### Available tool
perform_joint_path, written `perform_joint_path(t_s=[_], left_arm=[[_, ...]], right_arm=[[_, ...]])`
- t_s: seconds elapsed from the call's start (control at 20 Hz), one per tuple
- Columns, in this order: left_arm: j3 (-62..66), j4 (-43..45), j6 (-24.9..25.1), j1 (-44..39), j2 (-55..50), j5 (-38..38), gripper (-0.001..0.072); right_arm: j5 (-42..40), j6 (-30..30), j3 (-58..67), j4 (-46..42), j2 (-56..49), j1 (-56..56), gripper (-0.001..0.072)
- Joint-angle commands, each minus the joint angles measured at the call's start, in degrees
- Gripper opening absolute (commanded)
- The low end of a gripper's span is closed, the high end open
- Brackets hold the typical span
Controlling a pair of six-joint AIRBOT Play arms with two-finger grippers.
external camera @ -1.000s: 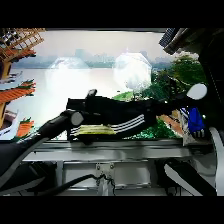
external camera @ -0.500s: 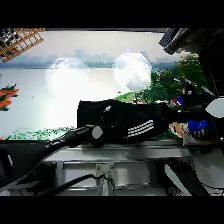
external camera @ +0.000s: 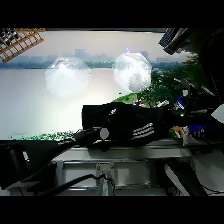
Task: Fold the clothes and pants, and hang the long-sleeved shirts on hangers.
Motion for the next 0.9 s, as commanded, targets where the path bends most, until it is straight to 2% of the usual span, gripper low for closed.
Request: perform_joint_path(t_s=[0.0, 0.1, 0.3, 0.5, 0.65, 0.85], left_arm=[[0.4, -0.2, 0.9, 1.9, 1.7, -3.9, 0.0014], [0.4, 4.1, 3.7, 6.0, 6.1, -7.5, 0.0013], [0.2, 21.7, 4.0, 20.6, 18.1, -19.8, 0.0013], [-2.7, 23.4, 4.0, 36.7, 30.4, -27.3, 0.0013], [-7.7, 26.1, 3.8, 43.5, 37.5, -32.9, 0.0012], [-16.8, 33.4, -4.3, 46.3, 47.7, -36.1, 0.0013]], right_arm=[[0.2, 0.1, 0.0, -0.3, 0.3, 0.1, 0.0028], [-0.6, -0.1, 0.0, -1.4, 0.3, 0.1, 0.0028], [-1.5, -1.3, 0.0, -2.6, 0.3, 0.1, 0.0028], [-5.3, -1.4, 0.0, -2.8, 0.0, 3.0, 0.0027], [-10.9, 0.0, 0.1, -2.8, -3.5, 12.5, 0.0027], [-21.9, 3.6, 2.1, -6.8, -13.7, 31.5, 0.0027]])
